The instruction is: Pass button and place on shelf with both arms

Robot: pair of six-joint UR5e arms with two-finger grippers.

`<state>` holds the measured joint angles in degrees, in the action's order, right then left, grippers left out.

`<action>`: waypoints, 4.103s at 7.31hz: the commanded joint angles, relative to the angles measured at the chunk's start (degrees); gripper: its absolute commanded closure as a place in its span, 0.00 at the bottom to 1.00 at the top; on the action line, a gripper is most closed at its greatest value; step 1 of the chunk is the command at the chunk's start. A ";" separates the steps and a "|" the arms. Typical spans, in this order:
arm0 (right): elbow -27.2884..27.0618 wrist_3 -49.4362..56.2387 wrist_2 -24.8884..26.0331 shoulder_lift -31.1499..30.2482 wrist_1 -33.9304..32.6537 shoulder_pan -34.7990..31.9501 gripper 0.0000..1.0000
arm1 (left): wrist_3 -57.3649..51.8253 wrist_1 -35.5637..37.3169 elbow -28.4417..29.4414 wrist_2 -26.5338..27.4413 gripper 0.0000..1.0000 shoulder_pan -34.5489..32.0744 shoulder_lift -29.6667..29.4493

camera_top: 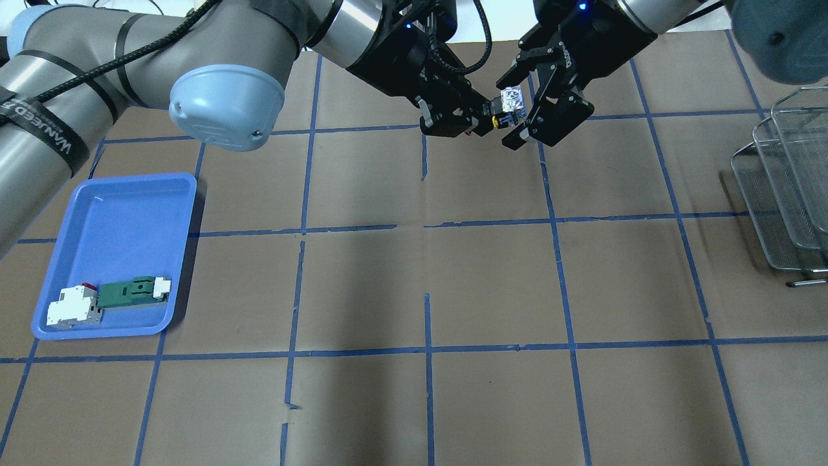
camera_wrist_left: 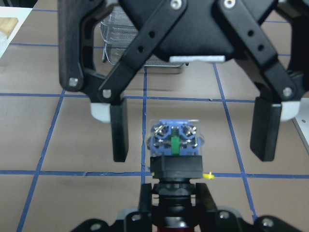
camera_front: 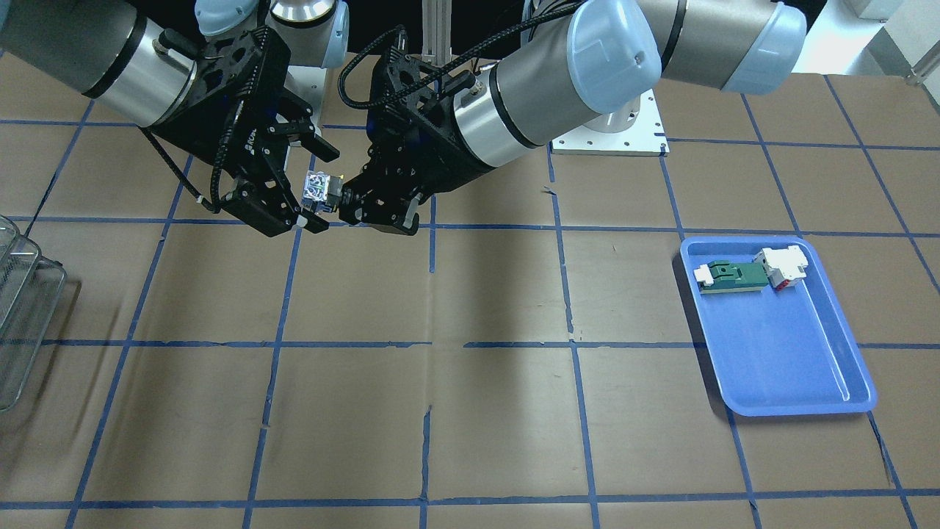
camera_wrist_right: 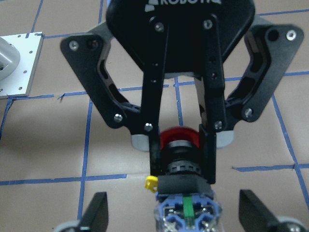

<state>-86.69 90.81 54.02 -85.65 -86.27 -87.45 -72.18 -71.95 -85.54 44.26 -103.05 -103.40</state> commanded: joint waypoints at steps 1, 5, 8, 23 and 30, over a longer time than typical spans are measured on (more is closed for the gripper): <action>0.11 -0.02 0.39 -0.13 -0.13 0.00 0.57 | 0.20 -0.03 0.02 -0.49 1.00 -0.13 0.74; 0.11 0.16 2.58 -1.63 -0.13 0.00 1.00 | 2.47 -0.03 0.28 0.03 0.01 -0.13 1.19; 0.11 0.24 2.58 -1.63 -0.04 0.00 1.00 | 3.45 -0.03 1.24 0.65 0.00 0.13 1.28; -0.15 3.94 24.47 14.00 -18.41 42.98 0.99 | 60.32 -18.48 -1.21 45.12 0.00 10.51 11.12; -4.52 -14.82 28.68 6.48 -17.09 37.65 0.00 | 70.43 -21.46 -1.83 45.21 0.00 11.30 13.84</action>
<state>-88.55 81.56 81.77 -76.33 -103.58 -46.88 -1.96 -92.24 -87.34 89.54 -91.77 -89.86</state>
